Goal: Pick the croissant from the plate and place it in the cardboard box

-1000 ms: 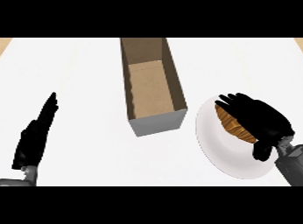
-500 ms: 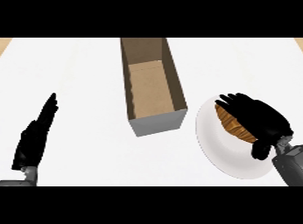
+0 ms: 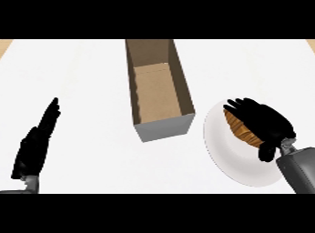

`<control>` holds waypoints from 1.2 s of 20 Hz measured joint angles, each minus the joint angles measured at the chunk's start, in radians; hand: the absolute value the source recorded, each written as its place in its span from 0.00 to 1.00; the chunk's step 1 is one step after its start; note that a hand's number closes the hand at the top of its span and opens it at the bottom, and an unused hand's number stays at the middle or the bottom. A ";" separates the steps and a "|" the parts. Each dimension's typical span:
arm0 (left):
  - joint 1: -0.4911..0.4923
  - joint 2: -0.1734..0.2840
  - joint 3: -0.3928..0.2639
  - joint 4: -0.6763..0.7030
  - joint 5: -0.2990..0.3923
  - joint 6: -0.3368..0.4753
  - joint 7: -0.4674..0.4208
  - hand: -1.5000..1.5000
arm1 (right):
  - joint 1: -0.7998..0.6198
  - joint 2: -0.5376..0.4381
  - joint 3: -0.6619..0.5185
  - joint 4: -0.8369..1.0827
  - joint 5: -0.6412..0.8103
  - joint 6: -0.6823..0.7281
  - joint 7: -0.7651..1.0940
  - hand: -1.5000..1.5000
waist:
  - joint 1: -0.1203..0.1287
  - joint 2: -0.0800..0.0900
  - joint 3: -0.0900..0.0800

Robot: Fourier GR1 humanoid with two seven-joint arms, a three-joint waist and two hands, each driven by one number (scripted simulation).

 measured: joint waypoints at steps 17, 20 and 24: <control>-0.024 -0.042 0.046 0.011 -0.042 -0.034 0.011 0.50 | -0.011 0.074 -0.041 0.036 0.148 -0.177 -0.051 1.00 | -0.004 -0.003 -0.004; -0.003 -0.040 0.053 0.007 -0.041 -0.032 0.012 0.50 | 0.050 0.137 -0.109 -0.009 0.139 -0.172 0.107 1.00 | -0.025 -0.010 -0.006; 0.019 -0.037 0.069 0.000 -0.036 -0.024 0.011 0.50 | 0.144 0.253 -0.219 -0.079 0.127 -0.191 0.359 1.00 | -0.060 -0.025 -0.012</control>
